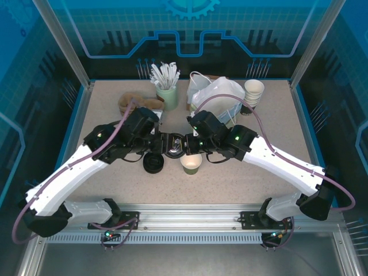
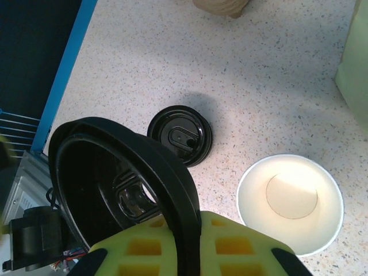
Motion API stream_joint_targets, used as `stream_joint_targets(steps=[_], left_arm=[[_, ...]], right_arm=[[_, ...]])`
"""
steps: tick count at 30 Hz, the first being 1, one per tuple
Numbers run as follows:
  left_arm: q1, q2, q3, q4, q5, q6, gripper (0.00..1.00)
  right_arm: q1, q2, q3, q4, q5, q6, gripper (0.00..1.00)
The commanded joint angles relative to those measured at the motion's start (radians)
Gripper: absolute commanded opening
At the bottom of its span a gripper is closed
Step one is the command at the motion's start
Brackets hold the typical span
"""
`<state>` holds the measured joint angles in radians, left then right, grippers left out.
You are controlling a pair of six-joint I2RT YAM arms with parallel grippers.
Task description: Pack the takeout coffee
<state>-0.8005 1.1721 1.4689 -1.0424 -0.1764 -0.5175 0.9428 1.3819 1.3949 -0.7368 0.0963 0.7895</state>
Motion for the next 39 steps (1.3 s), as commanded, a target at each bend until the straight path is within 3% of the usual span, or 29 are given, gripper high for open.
stream_joint_targets(steps=[1,8,14,26,30,39], left_arm=[[-0.006,-0.062,-0.028,0.101,0.027,0.101,0.53],[-0.006,-0.148,-0.138,0.291,0.119,0.351,0.59],[-0.034,-0.192,-0.226,0.418,0.184,0.54,0.59],[-0.242,-0.259,-0.494,0.739,0.121,0.973,0.55],[-0.274,-0.245,-0.561,0.828,0.123,1.109,0.59],[-0.279,-0.135,-0.58,0.884,0.117,1.223,0.62]], right_arm=[[-0.032,-0.033,-0.01,-0.056,-0.041,0.01,0.0],[-0.097,-0.035,0.01,-0.187,-0.163,-0.003,0.0],[-0.163,-0.059,0.0,-0.286,-0.262,-0.001,0.0],[-0.419,-0.164,-0.123,-0.433,-0.504,-0.092,0.0],[-0.47,-0.183,-0.154,-0.48,-0.55,-0.134,0.0],[-0.495,-0.181,-0.197,-0.494,-0.617,-0.164,0.0]])
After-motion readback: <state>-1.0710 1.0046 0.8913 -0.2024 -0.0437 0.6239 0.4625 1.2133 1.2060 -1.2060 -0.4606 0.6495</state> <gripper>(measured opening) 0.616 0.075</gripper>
